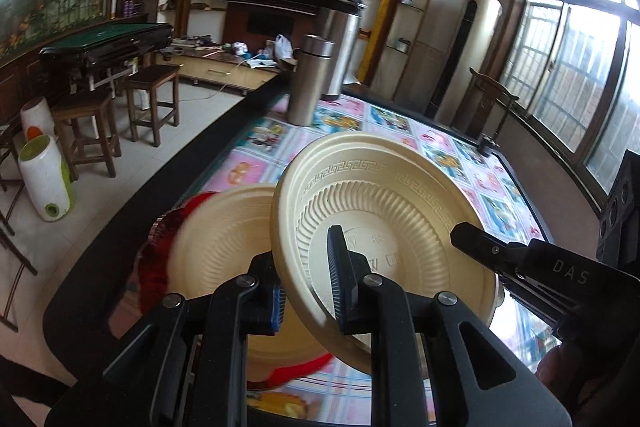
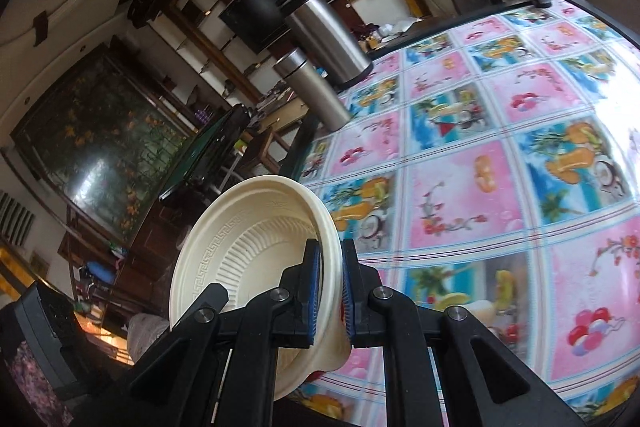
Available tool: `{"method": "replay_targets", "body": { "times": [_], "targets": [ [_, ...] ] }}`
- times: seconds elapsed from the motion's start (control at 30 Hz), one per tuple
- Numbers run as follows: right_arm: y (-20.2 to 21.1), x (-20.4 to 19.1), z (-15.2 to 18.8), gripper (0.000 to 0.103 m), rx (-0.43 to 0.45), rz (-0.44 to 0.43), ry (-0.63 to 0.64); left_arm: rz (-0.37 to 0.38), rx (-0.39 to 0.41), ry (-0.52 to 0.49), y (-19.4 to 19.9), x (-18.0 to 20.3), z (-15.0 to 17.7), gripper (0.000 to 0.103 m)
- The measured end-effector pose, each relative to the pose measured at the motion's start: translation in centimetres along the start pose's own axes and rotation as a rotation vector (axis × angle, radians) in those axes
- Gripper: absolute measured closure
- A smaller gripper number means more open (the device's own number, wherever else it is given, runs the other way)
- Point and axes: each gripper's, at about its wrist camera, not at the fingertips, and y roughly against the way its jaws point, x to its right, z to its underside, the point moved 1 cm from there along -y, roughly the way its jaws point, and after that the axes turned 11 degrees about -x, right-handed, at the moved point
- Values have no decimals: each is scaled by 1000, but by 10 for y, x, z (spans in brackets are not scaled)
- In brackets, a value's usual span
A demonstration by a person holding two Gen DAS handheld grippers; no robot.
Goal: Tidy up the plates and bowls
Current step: 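Carry the cream bowl toward the red plate stack with both grippers, then hold the cream bowl above the red plate stack with both grippers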
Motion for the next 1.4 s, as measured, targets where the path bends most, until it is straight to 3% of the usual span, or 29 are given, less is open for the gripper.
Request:
{"method": "replay_targets", "body": {
  "times": [0.5, 1.4],
  "targets": [
    [-55, -27, 7, 92, -71, 35, 33, -36, -41, 77, -20, -48, 4, 87],
    [-65, -25, 9, 88, -69, 56, 29, -56, -107, 82, -40, -55, 6, 87]
  ]
}}
